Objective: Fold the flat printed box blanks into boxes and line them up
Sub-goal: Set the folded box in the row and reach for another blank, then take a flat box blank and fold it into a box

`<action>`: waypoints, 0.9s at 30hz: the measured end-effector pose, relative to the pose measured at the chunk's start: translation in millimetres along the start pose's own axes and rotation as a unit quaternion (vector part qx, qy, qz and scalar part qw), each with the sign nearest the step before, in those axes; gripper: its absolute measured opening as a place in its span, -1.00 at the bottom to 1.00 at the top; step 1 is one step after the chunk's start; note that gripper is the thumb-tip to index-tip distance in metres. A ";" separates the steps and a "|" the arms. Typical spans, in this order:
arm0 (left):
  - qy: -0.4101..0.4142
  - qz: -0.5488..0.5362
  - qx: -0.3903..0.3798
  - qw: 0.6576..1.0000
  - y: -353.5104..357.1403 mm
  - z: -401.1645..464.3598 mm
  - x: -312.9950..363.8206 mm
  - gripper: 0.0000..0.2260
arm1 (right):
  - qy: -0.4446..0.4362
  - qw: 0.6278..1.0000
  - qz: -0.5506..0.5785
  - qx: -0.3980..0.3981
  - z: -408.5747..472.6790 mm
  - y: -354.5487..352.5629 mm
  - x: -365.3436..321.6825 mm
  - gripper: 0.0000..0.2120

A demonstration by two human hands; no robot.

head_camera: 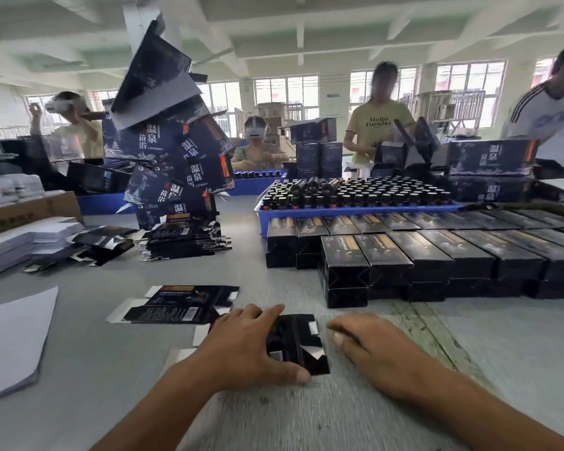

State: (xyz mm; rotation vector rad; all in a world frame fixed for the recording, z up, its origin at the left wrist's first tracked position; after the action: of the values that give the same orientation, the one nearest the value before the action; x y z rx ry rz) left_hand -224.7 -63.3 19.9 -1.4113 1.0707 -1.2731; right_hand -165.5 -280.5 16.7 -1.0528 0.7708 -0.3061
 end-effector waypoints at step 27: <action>0.089 0.046 0.236 0.967 -22.0 -19.0 37.7 -0.10 | 0.083 0.964 0.248 0.054 -2.5 -17.8 -10.0 -0.77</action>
State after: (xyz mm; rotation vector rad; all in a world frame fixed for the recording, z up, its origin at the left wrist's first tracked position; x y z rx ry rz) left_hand -240.0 -97.4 49.5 -0.8930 0.8599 -1.4871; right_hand -172.0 -285.0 35.6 -0.7068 1.1252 -0.0047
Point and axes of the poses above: each hand's wrist, its own z-axis towards the middle knuckle, its own y-axis out of the palm, x = y × z, the point moved 3 cm from there along z, towards the middle knuckle, and after that the axes turned 3 degrees about -y, right-handed, at the moved point
